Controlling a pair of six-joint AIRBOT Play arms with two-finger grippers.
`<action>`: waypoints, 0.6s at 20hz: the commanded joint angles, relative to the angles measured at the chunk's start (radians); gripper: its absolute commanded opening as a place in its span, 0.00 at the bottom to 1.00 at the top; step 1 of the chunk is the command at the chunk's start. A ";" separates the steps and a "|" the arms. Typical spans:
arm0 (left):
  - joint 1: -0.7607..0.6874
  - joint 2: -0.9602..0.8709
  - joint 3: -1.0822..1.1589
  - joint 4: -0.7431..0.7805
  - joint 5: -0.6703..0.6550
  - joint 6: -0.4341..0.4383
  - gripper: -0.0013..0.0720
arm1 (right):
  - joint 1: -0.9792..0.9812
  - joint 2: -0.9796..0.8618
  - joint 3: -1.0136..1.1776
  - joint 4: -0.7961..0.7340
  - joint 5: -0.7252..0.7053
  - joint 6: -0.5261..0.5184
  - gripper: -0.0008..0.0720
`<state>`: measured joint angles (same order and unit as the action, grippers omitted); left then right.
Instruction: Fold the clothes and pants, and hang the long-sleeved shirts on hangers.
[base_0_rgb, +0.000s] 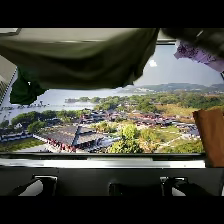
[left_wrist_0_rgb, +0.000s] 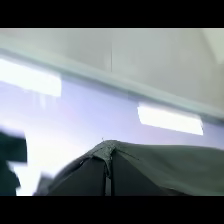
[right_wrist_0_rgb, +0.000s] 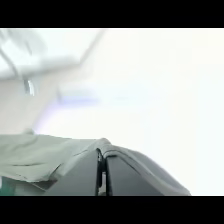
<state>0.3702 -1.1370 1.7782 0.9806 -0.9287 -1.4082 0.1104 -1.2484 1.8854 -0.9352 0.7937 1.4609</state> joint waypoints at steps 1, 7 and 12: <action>-0.014 0.084 0.264 0.237 -0.041 -0.151 0.04 | 0.005 0.101 0.273 -0.142 0.055 0.048 0.05; -0.014 0.298 0.262 0.486 -0.185 -0.299 0.04 | 0.005 0.342 0.266 -0.239 0.123 0.143 0.05; -0.016 0.272 0.182 0.435 -0.288 -0.291 0.04 | 0.005 0.307 0.169 -0.231 0.197 0.228 0.05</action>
<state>0.3557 -0.8616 2.0060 1.4208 -1.1469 -1.6859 0.1146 -0.9318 2.1105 -1.1530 0.9257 1.6337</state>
